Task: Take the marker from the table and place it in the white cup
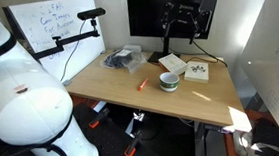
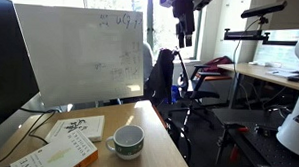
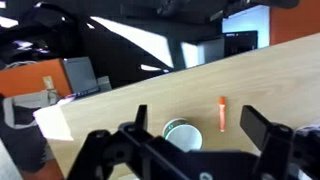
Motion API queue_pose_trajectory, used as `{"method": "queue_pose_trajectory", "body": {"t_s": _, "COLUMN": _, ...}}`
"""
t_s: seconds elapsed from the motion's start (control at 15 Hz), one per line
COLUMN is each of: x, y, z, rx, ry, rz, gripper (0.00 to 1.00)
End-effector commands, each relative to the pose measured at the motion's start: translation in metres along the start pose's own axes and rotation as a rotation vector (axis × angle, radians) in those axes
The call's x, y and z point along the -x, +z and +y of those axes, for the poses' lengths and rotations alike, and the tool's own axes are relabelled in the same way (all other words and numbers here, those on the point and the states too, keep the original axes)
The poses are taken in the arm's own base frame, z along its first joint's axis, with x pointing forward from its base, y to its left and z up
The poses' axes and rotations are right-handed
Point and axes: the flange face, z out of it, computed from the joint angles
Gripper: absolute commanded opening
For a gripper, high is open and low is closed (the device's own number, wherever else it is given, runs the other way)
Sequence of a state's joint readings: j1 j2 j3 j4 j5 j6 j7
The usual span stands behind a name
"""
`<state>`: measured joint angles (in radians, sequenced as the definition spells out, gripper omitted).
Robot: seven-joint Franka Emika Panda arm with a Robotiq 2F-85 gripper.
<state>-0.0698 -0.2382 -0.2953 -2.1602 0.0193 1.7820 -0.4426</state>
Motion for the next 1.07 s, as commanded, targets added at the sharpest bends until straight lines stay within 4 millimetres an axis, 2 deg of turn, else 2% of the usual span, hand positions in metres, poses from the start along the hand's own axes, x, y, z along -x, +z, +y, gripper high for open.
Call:
{"method": "queue_pose_trajectory", "body": {"t_s": 0.0, "x": 0.000, "y": -0.001, "z": 0.000, "rx": 0.000, "ry": 0.000, "rz": 0.001, "gripper": 1.00}}
{"method": "queue_pose_trajectory", "body": {"t_s": 0.67, "x": 0.000, "y": -0.001, "z": 0.000, "rx": 0.000, "ry": 0.000, "rz": 0.001, "gripper": 1.00}}
{"method": "queue_pose_trajectory", "body": {"t_s": 0.87, "x": -0.022, "y": 0.008, "z": -0.016, "rx": 0.030, "ry": 0.005, "rz": 0.010, "gripper": 1.00}}
{"method": "queue_pose_trajectory", "body": {"t_s": 1.0, "x": -0.051, "y": 0.028, "z": -0.048, "rx": 0.045, "ry": 0.004, "rz": 0.029, "gripper": 1.00}}
